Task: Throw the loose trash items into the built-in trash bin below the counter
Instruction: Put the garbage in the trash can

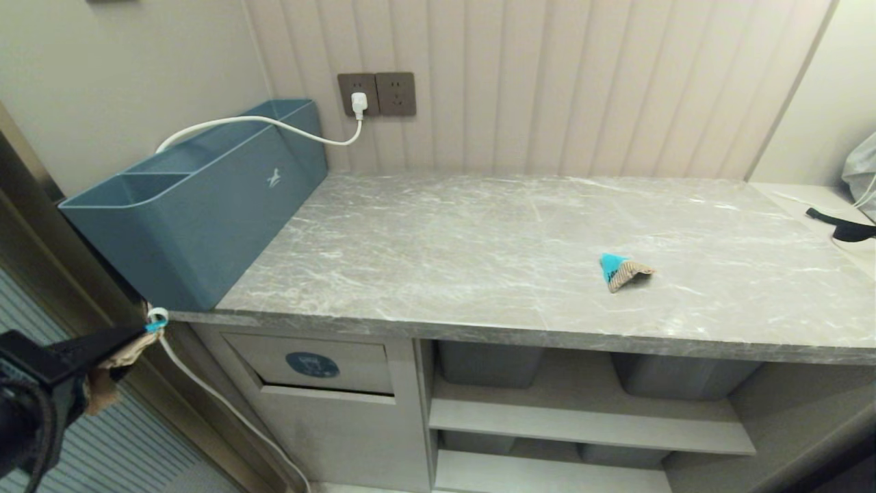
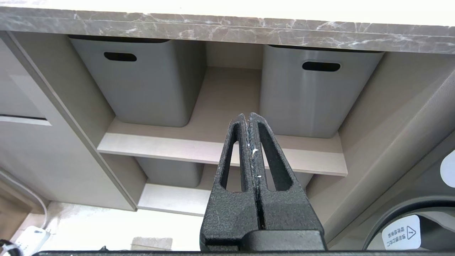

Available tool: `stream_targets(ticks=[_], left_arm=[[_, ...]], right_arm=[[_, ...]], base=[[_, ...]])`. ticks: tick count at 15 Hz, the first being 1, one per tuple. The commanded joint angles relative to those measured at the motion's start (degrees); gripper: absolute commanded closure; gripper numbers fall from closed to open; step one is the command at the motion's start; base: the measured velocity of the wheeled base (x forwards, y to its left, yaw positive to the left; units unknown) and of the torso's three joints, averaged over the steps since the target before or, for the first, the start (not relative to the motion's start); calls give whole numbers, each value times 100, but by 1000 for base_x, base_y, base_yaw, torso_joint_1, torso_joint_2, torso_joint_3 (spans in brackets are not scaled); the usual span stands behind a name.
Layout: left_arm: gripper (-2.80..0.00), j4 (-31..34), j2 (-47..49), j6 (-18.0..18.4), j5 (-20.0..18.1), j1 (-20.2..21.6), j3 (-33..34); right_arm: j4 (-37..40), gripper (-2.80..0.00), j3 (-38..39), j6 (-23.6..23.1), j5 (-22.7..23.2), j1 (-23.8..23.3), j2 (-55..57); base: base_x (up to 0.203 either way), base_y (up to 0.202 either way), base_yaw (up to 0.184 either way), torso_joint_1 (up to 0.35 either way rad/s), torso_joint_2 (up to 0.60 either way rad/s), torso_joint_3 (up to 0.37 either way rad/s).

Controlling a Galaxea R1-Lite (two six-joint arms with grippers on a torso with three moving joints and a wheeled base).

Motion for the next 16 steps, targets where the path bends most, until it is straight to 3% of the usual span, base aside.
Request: stream_targets(ticks=[1, 3, 7, 10, 11, 16], left_arm=[[0, -17, -94, -119, 216, 5, 175], [0, -23, -114, -295, 681, 42, 234], [0, 227, 74, -605, 757, 936, 633], [0, 252, 448, -958, 747, 1721, 757], [0, 246, 573, -1260, 714, 1799, 824], [0, 161, 810, -1717, -173, 1787, 732]], right_arm=[[0, 0, 0, -4, 0, -2, -4], [-8, 0, 0, -39, 9, -2, -4], [-4, 0, 0, -39, 9, 6, -4], [-9, 0, 0, -39, 9, 6, -4], [-9, 0, 0, -39, 9, 5, -4], [-9, 0, 0, -23, 9, 5, -4]], base=[[0, 0, 0, 0, 0, 0], [0, 0, 0, 0, 0, 0], [0, 0, 0, -23, 47, 32], [0, 0, 0, -191, 426, 236], [0, 0, 0, -221, 502, 277], [0, 0, 0, -217, 505, 284]])
